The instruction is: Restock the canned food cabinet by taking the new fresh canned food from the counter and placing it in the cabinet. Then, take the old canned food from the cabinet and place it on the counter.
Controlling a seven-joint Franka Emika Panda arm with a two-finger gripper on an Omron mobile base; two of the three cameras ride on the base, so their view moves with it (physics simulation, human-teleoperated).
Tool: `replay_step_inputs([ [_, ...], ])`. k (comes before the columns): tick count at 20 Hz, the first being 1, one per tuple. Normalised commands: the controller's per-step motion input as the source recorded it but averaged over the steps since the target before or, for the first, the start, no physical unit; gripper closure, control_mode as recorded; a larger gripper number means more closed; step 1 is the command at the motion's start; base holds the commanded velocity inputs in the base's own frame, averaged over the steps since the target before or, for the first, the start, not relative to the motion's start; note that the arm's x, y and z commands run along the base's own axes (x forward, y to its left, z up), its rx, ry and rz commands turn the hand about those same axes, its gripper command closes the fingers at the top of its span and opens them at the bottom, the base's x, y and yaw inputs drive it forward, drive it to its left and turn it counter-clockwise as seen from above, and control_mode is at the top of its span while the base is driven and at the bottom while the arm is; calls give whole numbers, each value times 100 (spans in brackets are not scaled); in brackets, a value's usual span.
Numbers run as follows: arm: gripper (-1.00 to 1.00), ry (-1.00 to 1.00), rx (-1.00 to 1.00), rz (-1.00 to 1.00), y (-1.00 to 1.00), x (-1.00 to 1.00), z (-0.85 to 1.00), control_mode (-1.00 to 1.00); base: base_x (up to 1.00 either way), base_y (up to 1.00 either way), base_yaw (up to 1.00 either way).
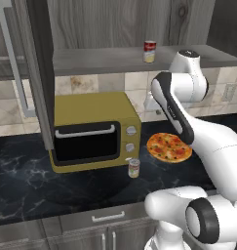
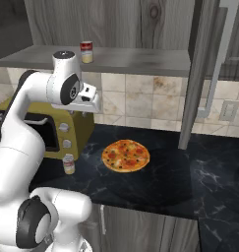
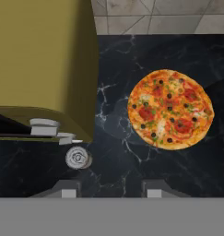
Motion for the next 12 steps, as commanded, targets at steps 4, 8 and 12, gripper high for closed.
replay_step_inputs([
  [4,-100,0,0,0,8,0,-1,-100,0,0,0],
  [8,-100,1,0,0,30,-34,-23,-100,0,0,0],
  [12,-100,9,0,0,32,-37,-47,-100,0,0,0],
])
